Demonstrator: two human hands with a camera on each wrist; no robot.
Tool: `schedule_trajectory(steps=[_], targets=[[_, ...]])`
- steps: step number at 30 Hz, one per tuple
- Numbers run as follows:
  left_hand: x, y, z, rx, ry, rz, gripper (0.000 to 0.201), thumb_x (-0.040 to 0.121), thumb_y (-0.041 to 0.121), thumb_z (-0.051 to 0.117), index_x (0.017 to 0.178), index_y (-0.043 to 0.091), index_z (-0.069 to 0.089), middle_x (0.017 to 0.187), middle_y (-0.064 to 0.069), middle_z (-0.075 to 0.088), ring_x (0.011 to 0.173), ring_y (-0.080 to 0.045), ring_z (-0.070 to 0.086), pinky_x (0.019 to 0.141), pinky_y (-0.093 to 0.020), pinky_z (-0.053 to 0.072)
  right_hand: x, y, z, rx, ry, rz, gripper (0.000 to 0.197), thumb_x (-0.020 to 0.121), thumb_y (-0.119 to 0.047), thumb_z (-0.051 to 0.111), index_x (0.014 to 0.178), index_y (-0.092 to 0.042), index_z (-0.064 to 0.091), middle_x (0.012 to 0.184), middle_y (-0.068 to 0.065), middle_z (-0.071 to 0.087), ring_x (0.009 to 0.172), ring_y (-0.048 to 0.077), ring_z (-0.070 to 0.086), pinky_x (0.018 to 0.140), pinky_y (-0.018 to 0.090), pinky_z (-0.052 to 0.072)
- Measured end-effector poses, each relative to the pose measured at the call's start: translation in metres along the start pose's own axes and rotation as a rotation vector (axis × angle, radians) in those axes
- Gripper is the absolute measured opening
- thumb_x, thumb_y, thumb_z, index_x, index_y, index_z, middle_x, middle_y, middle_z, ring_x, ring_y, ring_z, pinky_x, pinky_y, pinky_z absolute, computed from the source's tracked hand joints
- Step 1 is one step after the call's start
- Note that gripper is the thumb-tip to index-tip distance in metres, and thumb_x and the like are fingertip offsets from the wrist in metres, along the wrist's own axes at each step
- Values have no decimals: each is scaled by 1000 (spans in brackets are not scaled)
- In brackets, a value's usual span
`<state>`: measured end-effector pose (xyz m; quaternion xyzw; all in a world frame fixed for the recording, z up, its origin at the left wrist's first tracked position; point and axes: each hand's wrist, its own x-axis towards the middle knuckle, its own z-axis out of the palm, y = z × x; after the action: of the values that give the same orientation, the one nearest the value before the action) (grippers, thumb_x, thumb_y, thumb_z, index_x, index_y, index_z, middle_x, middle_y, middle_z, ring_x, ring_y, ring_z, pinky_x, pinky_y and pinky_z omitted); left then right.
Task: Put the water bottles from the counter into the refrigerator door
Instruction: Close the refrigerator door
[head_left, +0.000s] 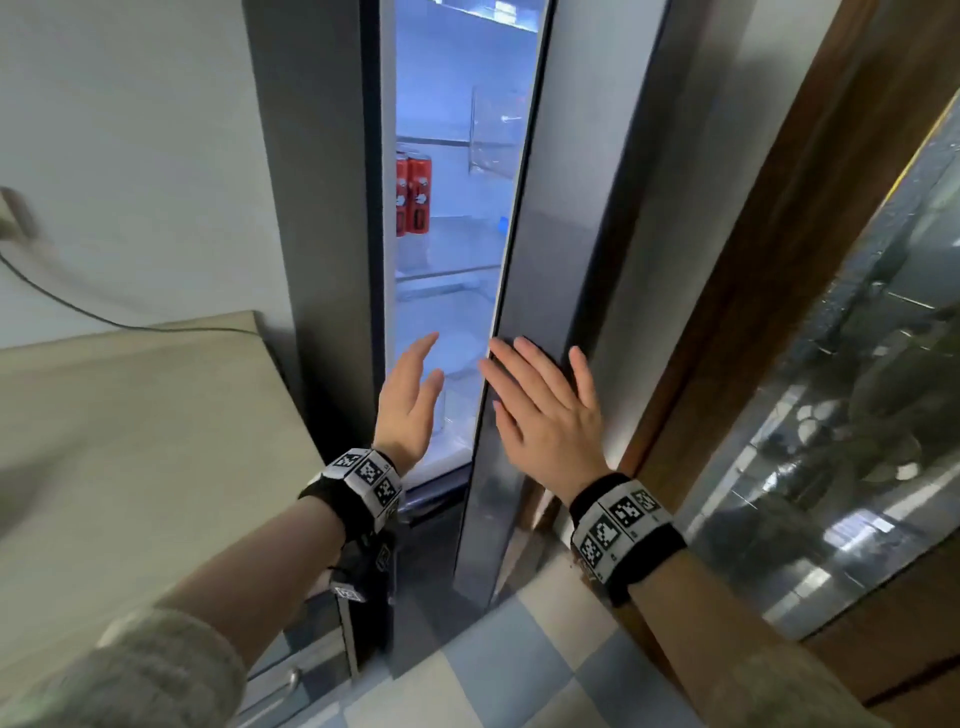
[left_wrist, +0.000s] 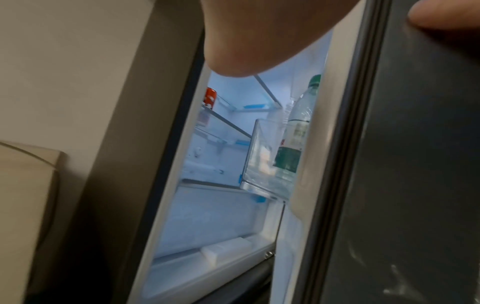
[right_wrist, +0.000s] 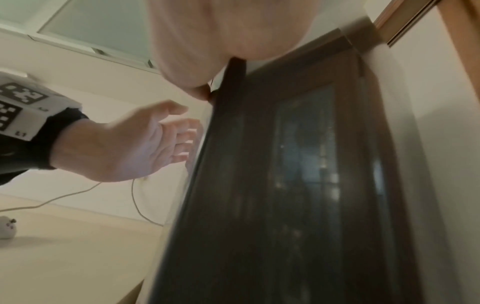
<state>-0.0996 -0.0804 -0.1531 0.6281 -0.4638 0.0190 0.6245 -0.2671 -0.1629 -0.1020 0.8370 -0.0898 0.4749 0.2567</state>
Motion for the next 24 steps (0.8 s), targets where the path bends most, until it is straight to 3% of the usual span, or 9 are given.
schedule_trajectory(steps=[4, 7, 9, 12, 15, 17, 20, 24], targets=[[7, -8, -25, -40, 46, -4, 57, 90, 47, 40, 142, 24, 34, 146, 11, 36, 138, -6, 33, 113, -15, 23, 25, -10, 26, 50, -76, -95, 40, 87, -23, 59, 126, -17, 64, 140, -1, 55, 134, 14, 41, 116, 44, 14], [17, -20, -39, 56, 89, 7, 58, 91, 45, 40, 142, 17, 40, 147, 4, 38, 139, -11, 33, 116, -27, 24, 42, -18, 47, 70, -113, -146, 39, 85, -23, 57, 123, -14, 66, 137, 0, 58, 133, 13, 46, 116, 45, 16], [22, -27, -48, 153, 101, -35, 64, 90, 49, 36, 144, 15, 39, 147, 10, 34, 140, -7, 28, 116, -24, 19, 52, -23, 60, 80, -138, -164, 40, 86, -24, 54, 123, -13, 66, 137, 0, 57, 134, 12, 45, 117, 45, 14], [27, -39, -58, 268, 84, -97, 70, 89, 56, 32, 149, 21, 28, 154, 9, 26, 145, -6, 18, 117, -27, 12, 65, -31, 77, 115, -152, -179, 41, 87, -24, 50, 123, -12, 66, 139, -1, 56, 136, 12, 41, 118, 46, 13], [30, -50, -64, 234, 73, -195, 73, 89, 56, 41, 151, 32, 12, 159, 14, 10, 147, -4, 5, 117, -31, 7, 73, -36, 93, 144, -151, -205, 42, 85, -25, 53, 124, -14, 65, 144, 0, 51, 139, 12, 34, 118, 46, 8], [32, -56, -66, 282, 74, -223, 77, 89, 52, 46, 152, 30, 6, 159, 16, 5, 147, -4, 1, 118, -32, 5, 77, -37, 102, 151, -160, -221, 48, 83, -27, 58, 129, -15, 61, 148, 0, 46, 141, 12, 27, 118, 46, 1], [36, -64, -67, 306, 54, -289, 80, 90, 56, 40, 153, 26, 2, 161, 10, 2, 148, -6, 1, 121, -36, 5, 81, -38, 114, 165, -173, -234, 54, 82, -28, 61, 134, -15, 56, 150, 1, 43, 142, 13, 24, 117, 45, -4], [42, -72, -67, 193, 17, -345, 78, 87, 66, 29, 153, 32, 5, 161, 13, 7, 147, -4, 7, 122, -42, 10, 90, -41, 130, 186, -179, -253, 56, 83, -28, 62, 137, -16, 53, 151, 1, 41, 143, 14, 29, 118, 46, -3]])
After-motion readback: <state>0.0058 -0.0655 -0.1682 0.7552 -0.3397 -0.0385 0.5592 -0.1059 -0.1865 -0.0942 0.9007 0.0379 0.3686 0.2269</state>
